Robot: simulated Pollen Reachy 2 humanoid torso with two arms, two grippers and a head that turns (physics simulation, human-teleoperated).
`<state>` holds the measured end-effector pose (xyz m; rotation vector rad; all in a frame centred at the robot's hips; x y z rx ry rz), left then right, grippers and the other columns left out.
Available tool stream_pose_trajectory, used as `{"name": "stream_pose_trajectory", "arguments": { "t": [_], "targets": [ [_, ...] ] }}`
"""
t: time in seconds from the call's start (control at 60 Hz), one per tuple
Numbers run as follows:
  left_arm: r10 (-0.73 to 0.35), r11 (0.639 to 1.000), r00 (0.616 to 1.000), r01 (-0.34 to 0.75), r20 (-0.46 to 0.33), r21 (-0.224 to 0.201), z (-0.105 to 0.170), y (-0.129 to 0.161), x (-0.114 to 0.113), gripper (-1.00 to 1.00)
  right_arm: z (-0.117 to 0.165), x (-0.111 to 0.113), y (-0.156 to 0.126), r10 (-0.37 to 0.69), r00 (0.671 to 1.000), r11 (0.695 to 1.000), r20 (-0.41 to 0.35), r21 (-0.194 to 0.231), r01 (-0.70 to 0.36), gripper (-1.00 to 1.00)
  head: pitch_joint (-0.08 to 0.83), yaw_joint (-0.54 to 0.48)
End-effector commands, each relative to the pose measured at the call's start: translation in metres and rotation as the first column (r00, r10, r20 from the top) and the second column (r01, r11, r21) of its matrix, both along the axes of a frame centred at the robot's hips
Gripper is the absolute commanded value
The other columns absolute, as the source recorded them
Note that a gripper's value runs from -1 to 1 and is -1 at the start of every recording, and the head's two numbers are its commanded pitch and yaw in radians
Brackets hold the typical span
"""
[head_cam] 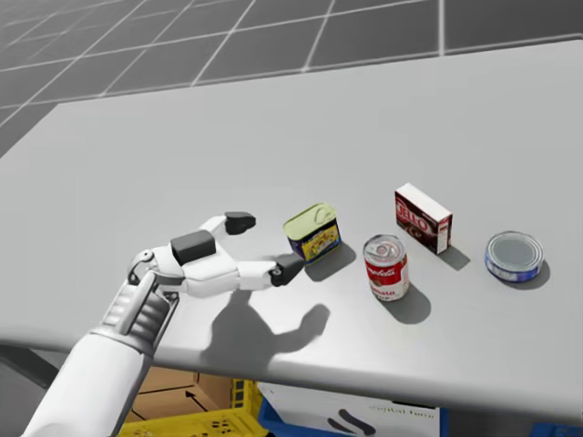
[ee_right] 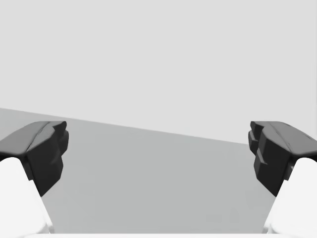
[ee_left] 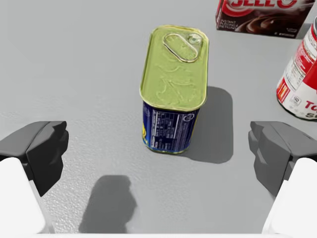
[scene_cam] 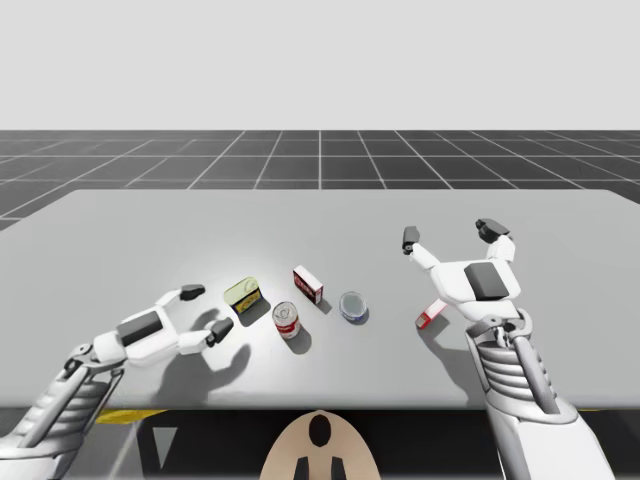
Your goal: Pick up the potted meat can and lift it.
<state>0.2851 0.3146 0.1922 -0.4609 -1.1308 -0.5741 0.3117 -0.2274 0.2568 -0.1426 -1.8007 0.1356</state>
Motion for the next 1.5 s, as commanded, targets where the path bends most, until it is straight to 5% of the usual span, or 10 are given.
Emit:
{"name": "stream_pose_trajectory", "arguments": {
  "t": [0.017,0.667,0.717,0.733,0.75,0.967,1.267,1.5],
  "targets": [
    [-0.005,1.000,1.000,0.006,-0.016,0.018,-0.013,-0.014,0.010,-1.00,0.000,0.001,0.000,0.000,1.000,1.000,0.004,-0.005,0.000,-1.00,0.647,0.34],
    [0.029,0.996,0.999,-0.027,-0.025,0.082,-0.031,-0.053,0.044,-1.00,0.000,-0.001,0.001,0.009,1.000,1.000,-0.003,0.002,-0.009,-1.00,0.663,0.35],
    [0.035,0.996,0.999,-0.033,-0.017,0.082,-0.032,-0.054,0.042,-0.53,0.000,-0.001,0.001,0.010,1.000,1.000,-0.003,0.003,-0.010,-1.00,0.663,0.35],
    [0.029,0.996,0.999,-0.026,-0.028,0.079,-0.031,-0.054,0.041,0.82,0.000,-0.001,0.001,0.010,1.000,1.000,-0.004,0.003,-0.010,-1.00,0.663,0.35],
    [0.029,0.996,0.999,-0.027,-0.025,0.081,-0.032,-0.054,0.041,0.97,0.000,-0.001,0.001,0.010,1.000,1.000,-0.004,0.003,-0.010,-1.00,0.662,0.35],
    [0.027,0.996,1.000,-0.026,-0.011,0.088,-0.031,-0.052,0.038,1.00,0.000,-0.001,0.001,0.008,1.000,1.000,-0.003,0.002,-0.008,-1.00,0.615,0.35],
    [0.025,0.996,1.000,-0.026,0.009,0.088,-0.028,-0.050,0.035,1.00,0.000,-0.001,0.000,0.008,1.000,1.000,-0.009,0.008,-0.008,-1.00,0.347,0.34],
    [0.043,0.995,0.997,-0.048,0.062,0.090,0.003,-0.046,0.026,1.00,0.000,-0.001,-0.002,0.021,0.999,0.999,-0.024,0.031,-0.020,-1.00,0.318,0.35]
  ]
}}
